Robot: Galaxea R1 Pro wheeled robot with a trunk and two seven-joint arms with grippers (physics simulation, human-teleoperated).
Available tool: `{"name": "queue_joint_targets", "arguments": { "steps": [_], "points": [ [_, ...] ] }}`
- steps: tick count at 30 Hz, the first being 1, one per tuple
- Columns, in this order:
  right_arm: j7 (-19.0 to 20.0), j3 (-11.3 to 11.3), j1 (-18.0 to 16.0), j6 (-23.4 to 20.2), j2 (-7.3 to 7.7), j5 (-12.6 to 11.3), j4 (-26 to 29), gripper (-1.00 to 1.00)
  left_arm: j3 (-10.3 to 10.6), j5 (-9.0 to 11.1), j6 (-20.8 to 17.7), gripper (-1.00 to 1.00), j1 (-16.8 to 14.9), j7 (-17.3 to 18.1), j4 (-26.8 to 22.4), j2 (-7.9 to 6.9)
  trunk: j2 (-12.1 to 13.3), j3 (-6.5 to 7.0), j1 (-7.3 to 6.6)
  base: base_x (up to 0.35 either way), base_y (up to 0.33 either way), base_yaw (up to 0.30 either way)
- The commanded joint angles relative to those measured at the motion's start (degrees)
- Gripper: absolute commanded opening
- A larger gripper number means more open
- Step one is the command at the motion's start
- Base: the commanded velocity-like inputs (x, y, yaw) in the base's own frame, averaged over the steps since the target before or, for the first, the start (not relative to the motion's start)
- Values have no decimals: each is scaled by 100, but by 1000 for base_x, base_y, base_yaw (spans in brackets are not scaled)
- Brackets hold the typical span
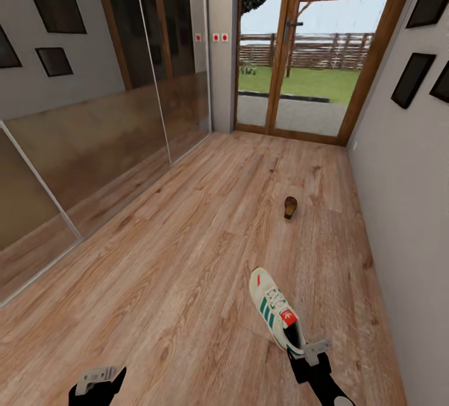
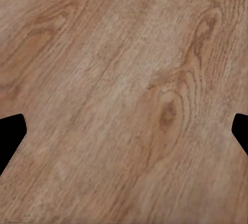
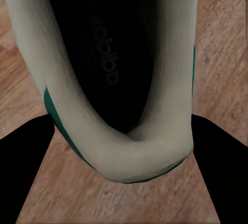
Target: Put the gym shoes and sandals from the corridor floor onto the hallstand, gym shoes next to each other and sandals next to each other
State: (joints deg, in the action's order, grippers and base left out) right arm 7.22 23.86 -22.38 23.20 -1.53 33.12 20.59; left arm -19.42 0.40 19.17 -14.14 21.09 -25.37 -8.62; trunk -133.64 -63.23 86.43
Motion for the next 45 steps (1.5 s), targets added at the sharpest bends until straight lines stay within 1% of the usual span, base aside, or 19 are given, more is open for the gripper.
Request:
{"name": "queue_joint_targets", "arguments": {
  "steps": [1, 4, 10, 12, 19, 41, 45],
  "points": [
    [43, 48, 7, 21, -5, -37, -24, -100, -61, 10, 18, 100, 6, 55, 6, 2, 40, 16, -24, 0, 0, 0],
    [43, 48, 20, 26, -5, -118, -69, -100, -95, 19, 37, 100, 28, 53, 13, -2, 160, 72, -89, 0, 0, 0],
    [42, 48, 23, 26, -10, -133, -78, -100, -103, 18, 41, 100, 32, 53, 14, 0, 401, 181, -221, 0, 0, 0],
    [27, 48, 23, 27, -6, -139, -144, -100, -101, 6, 42, 100, 34, 57, 29, 30, 481, 223, -265, 0, 0, -2],
    [0, 48, 23, 27, -6, -139, -168, -100, -106, 21, 42, 100, 34, 56, 91, 39, 762, 402, -419, 0, 0, -61],
    [-2, 48, 23, 27, -10, -139, -169, -100, -98, 22, 42, 100, 34, 62, 88, 52, 762, 594, -419, 1, 0, -81],
    [-2, 48, 23, 27, -10, -139, -169, -100, -98, 27, 42, 100, 34, 62, 86, 53, 762, 629, -419, 151, 0, -81]
  ]
}}
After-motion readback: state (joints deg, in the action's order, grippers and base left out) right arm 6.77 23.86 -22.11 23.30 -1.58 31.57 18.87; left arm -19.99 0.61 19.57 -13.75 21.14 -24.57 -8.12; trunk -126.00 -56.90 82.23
